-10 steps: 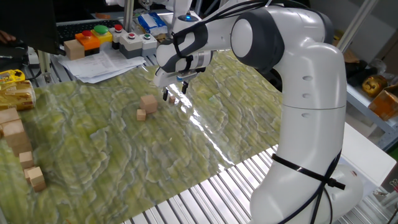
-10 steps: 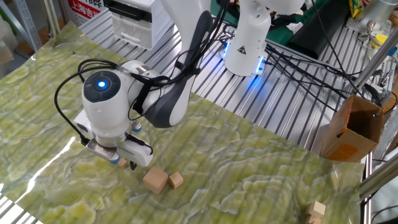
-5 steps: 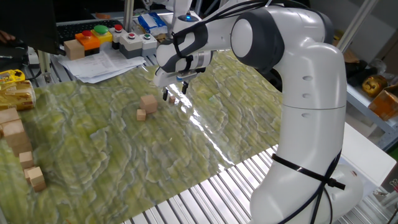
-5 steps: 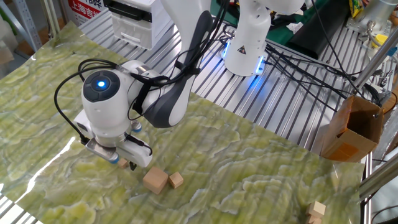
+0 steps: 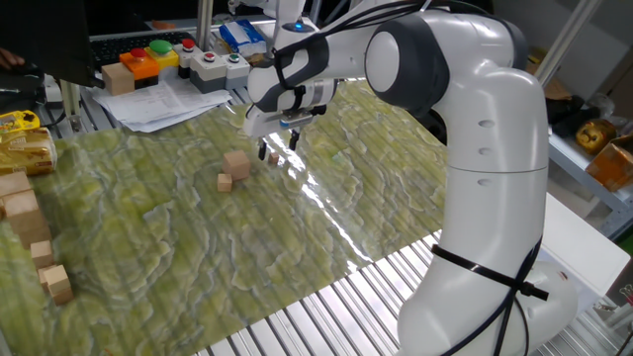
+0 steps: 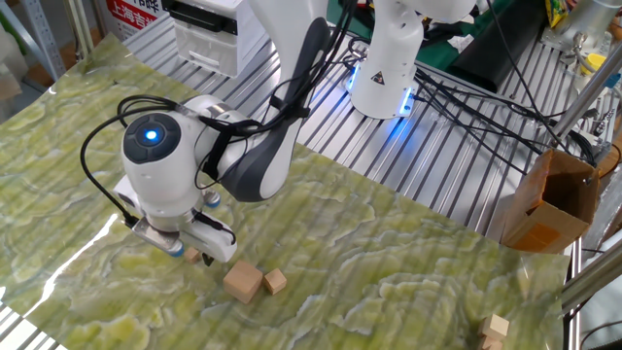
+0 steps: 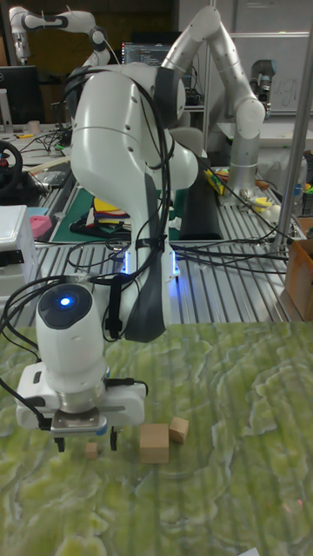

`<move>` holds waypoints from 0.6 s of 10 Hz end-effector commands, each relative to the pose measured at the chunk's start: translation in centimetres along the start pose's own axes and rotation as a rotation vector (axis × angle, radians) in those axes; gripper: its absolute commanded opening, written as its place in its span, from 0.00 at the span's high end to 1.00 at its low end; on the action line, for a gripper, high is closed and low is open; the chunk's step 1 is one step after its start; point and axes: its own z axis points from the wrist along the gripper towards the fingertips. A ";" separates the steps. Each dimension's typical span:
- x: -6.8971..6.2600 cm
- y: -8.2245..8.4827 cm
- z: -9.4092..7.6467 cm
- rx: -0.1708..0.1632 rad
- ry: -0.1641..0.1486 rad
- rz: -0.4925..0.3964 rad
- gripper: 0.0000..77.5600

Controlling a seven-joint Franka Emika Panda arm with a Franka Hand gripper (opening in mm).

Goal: Pick up the small block on the left and move it to the right

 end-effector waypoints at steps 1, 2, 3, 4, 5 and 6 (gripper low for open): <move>-0.4 0.1 0.4 -0.002 -0.001 0.002 0.00; -0.4 0.0 0.3 -0.002 -0.003 0.003 0.00; -0.5 0.0 0.2 -0.002 -0.001 0.003 0.00; -0.5 -0.1 0.2 -0.002 0.001 -0.001 0.00; -0.5 -0.1 0.2 0.001 0.001 0.000 0.00; -0.5 -0.1 0.2 0.001 0.001 0.000 0.00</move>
